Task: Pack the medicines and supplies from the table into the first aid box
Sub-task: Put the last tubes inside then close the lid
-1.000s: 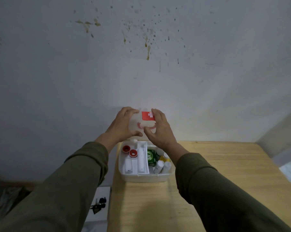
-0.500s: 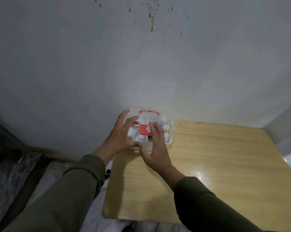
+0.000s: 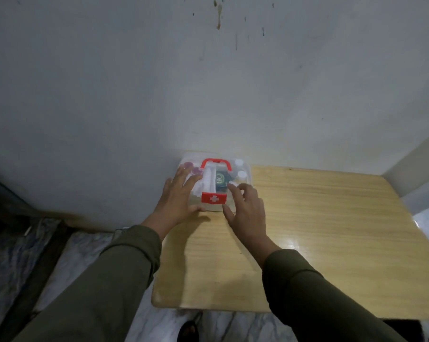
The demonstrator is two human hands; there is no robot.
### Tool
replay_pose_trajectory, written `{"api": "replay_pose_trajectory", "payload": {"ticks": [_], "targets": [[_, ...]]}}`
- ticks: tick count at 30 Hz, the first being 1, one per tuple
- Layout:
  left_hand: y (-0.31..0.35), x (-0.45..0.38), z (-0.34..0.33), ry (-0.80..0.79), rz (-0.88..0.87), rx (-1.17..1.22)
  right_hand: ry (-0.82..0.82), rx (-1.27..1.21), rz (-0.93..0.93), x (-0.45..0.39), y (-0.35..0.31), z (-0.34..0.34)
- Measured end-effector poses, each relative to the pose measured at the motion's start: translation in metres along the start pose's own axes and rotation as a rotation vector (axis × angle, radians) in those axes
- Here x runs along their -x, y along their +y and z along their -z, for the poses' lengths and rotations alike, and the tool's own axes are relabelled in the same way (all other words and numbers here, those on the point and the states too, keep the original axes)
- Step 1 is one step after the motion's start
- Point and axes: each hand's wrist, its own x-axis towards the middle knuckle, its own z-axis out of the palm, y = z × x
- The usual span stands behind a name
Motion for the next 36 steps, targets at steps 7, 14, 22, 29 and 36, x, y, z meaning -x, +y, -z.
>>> {"api": "replay_pose_trajectory", "payload": {"ticks": [7, 14, 22, 29, 36], "targets": [[0.0, -0.025, -0.004, -0.116, -0.009, -0.133, -0.32, 0.164, -0.08, -0.033, 0.0, -0.01], [-0.01, -0.055, -0.005, -0.139, -0.071, -0.144, -0.3, 0.147, -0.082, -0.063, 0.004, -0.023], [-0.019, -0.093, -0.002, -0.15, -0.098, -0.107, -0.315, 0.149, -0.103, -0.098, 0.013, -0.037], [-0.019, -0.103, -0.001, -0.162, -0.113, -0.109, -0.334, 0.101, -0.087, -0.105, 0.019, -0.036], [-0.012, -0.095, 0.006, -0.057, -0.056, -0.061, -0.341, 0.084, -0.072, -0.104, 0.023, -0.023]]}}
